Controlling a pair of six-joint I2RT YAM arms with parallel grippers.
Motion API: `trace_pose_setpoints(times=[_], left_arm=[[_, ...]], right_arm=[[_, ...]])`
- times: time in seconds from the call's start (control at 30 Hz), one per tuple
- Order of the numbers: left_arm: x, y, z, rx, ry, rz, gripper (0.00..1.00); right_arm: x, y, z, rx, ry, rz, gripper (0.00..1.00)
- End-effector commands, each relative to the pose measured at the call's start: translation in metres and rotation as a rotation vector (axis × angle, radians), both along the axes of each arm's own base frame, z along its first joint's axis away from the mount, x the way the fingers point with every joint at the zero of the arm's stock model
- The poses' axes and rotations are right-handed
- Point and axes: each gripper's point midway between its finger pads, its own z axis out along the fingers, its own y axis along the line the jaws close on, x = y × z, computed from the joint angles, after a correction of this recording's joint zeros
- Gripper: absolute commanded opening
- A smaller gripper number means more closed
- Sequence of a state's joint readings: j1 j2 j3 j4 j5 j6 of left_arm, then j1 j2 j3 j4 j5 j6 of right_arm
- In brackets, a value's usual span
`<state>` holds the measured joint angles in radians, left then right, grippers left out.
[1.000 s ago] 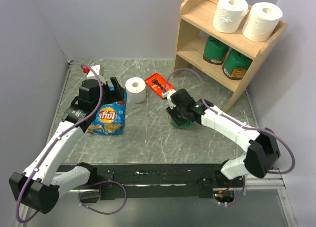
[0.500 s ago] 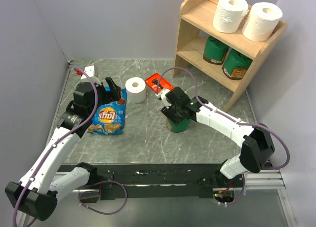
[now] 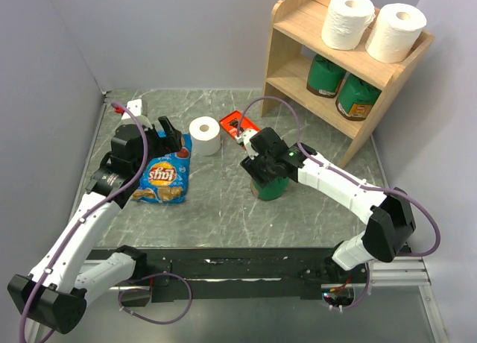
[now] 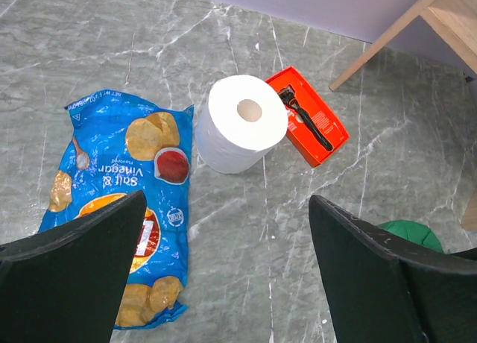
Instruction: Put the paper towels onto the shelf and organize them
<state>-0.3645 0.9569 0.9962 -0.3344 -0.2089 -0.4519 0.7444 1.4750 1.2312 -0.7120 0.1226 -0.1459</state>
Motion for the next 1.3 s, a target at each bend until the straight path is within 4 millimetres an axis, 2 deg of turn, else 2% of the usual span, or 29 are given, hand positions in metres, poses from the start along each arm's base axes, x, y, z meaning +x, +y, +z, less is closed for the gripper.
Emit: trace_pose_setpoints(times=[0.0,0.03,0.2,0.43,0.63,0.93,1.03,1.1,1.17,1.27], left_arm=[[0.001,0.004,0.014,0.000,-0.059,0.016,0.96],[0.001,0.003,0.013,0.001,-0.056,0.014,0.96],[0.001,0.003,0.014,-0.002,-0.059,0.013,0.96],[0.002,0.002,0.011,0.001,-0.052,0.010,0.96],[0.002,0.003,0.012,0.002,-0.053,0.014,0.96],[0.002,0.004,0.013,0.004,-0.055,0.018,0.96],[0.002,0.004,0.011,0.005,-0.053,0.020,0.96],[0.002,0.005,0.011,0.007,-0.053,0.019,0.96],[0.002,0.004,0.011,0.006,-0.051,0.020,0.96],[0.001,0.005,0.012,0.004,-0.056,0.020,0.96]], right_arm=[[-0.002,0.015,0.030,0.109,-0.039,-0.016,0.68],[-0.001,0.017,0.031,0.128,-0.046,-0.011,0.69],[-0.001,0.019,0.014,0.111,-0.020,-0.019,0.72],[0.013,0.015,-0.013,0.031,-0.027,-0.053,0.71],[0.015,0.011,-0.038,-0.015,-0.005,-0.078,0.67],[0.013,0.015,-0.059,-0.013,0.031,-0.084,0.61],[0.013,0.015,-0.062,-0.021,0.032,-0.080,0.52],[0.014,0.013,-0.059,-0.028,0.024,-0.071,0.50],[0.015,0.010,-0.054,-0.046,0.009,-0.054,0.46],[0.020,0.005,-0.034,-0.074,-0.041,-0.031,0.41]])
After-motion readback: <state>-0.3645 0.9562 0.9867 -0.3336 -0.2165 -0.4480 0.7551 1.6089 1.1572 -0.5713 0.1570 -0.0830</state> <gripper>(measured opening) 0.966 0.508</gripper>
